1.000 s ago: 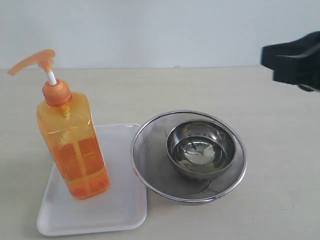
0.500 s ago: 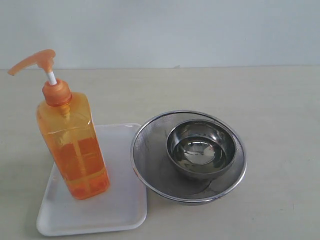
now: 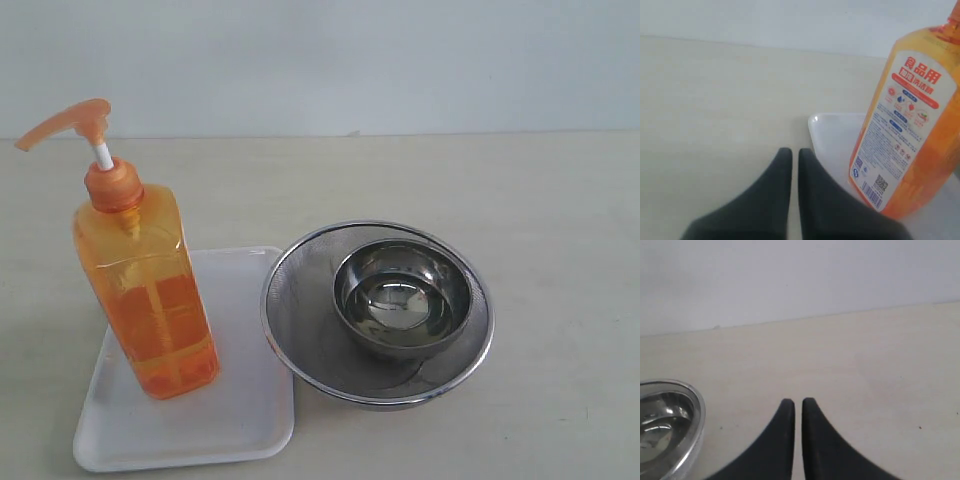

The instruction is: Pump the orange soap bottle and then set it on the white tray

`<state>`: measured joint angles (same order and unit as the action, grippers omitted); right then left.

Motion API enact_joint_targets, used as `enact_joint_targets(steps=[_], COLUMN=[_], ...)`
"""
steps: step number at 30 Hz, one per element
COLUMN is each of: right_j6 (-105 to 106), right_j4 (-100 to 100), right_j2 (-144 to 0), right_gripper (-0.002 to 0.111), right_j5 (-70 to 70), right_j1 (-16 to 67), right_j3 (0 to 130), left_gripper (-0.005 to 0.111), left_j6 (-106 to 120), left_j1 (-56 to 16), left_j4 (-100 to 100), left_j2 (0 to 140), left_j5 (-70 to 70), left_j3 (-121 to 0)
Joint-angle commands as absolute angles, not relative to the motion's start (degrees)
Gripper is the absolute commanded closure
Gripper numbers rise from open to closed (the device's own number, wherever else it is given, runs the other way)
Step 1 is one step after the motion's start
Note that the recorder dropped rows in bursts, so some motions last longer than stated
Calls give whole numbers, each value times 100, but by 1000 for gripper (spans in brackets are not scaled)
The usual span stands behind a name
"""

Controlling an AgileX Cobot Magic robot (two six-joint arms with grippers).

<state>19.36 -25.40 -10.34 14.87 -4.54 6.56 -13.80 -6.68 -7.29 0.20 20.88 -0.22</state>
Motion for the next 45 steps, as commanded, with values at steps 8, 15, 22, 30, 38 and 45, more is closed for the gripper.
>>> enact_joint_targets(steps=[8, 15, 22, 30, 38, 45], right_j6=[1951, 1939, 1942, 1887, 1828, -31], right_j4=[-2493, -2519, -2492, -2428, -2393, -451], right_j2=[-983, -983, -245, 0, 0, 0], right_gripper=[106, 106, 106, 106, 106, 106], right_j5=[1401, 1433, 1472, 1698, 2256, 2091], right_j1=[-550, -550, -349, -349, -349, -349], right_j3=[177, 0, 0, 0, 0, 0], left_gripper=[102, 102, 102, 102, 102, 102], left_j6=[-1369, -1369, -1369, -1369, -1369, -1369], left_j1=[-657, -657, -657, -657, -657, -657], left_j4=[-683, -683, -683, -683, -683, -683], left_j2=[0, 0, 0, 0, 0, 0], left_j5=[2092, 2092, 2092, 2092, 2092, 2092], left_j3=[0, 0, 0, 0, 0, 0])
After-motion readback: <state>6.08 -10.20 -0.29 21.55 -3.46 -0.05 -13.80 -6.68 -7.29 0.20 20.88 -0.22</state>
